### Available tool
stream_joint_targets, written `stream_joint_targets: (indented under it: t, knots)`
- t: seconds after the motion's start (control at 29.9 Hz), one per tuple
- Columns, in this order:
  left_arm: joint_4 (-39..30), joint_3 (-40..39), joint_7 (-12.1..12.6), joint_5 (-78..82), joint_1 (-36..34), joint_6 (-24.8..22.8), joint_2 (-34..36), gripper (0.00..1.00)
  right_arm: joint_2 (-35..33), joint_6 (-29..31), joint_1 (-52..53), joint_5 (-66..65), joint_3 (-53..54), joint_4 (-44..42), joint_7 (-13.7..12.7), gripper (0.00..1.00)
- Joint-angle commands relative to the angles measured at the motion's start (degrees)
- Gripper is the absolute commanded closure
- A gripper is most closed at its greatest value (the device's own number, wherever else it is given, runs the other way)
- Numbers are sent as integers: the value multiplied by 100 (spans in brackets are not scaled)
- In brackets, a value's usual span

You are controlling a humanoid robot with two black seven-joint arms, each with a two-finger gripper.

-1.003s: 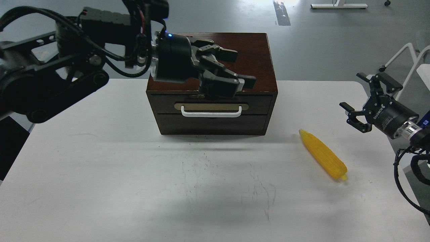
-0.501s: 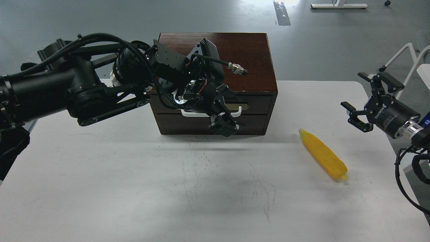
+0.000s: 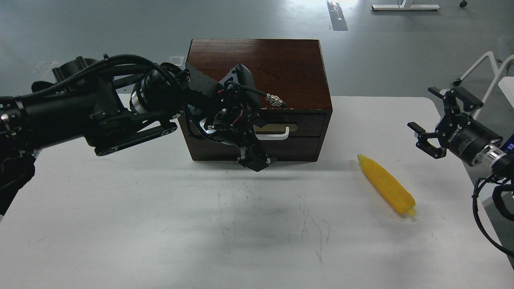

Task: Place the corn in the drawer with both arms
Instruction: 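Hook the left gripper onto the white drawer handle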

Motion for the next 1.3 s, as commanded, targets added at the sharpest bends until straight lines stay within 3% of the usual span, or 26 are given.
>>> stream_joint_targets:
  t: [0.0,0.9,1.27]
  knots:
    - [9,81,0,7,-5,0,-4,1,1,0,0,-1,-1,0,0,0]
    - [237,380,0,-11,13,0,-65,1,1,0,-9,-1,-1,-78,0,0]
    - [-263,442,0,-20,31,0,22,1,-25,0,-18,-1,-1,-87,0,0]
